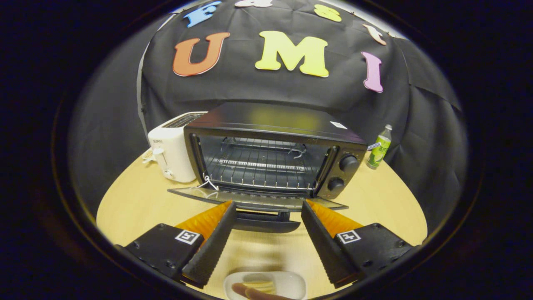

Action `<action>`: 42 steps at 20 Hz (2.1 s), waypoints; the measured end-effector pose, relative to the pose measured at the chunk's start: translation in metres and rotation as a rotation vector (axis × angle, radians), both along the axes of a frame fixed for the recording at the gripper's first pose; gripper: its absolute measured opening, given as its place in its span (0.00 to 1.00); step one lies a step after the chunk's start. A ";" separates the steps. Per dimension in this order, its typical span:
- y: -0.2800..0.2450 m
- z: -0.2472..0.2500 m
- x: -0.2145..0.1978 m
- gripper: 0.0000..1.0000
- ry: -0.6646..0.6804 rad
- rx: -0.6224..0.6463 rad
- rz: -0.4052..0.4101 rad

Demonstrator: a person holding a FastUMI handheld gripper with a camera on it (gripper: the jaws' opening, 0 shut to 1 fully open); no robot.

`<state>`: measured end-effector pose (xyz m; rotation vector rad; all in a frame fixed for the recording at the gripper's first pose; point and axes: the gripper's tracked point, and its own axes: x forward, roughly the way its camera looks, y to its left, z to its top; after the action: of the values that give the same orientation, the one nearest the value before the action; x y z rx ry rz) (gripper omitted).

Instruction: Open the toaster oven, put the food inside, and close the toaster oven door.

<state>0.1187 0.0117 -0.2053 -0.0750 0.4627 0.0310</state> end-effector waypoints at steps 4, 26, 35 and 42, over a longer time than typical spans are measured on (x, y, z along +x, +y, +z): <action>-0.001 -0.019 -0.008 1.00 0.013 0.017 -0.007; -0.007 -0.072 -0.067 1.00 0.075 0.195 -0.010; -0.032 -0.070 -0.158 1.00 -0.114 0.028 -0.021; -0.021 -0.106 -0.177 1.00 -0.059 -0.053 0.011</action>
<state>-0.0580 -0.0094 -0.3114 -0.1302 0.4046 0.0272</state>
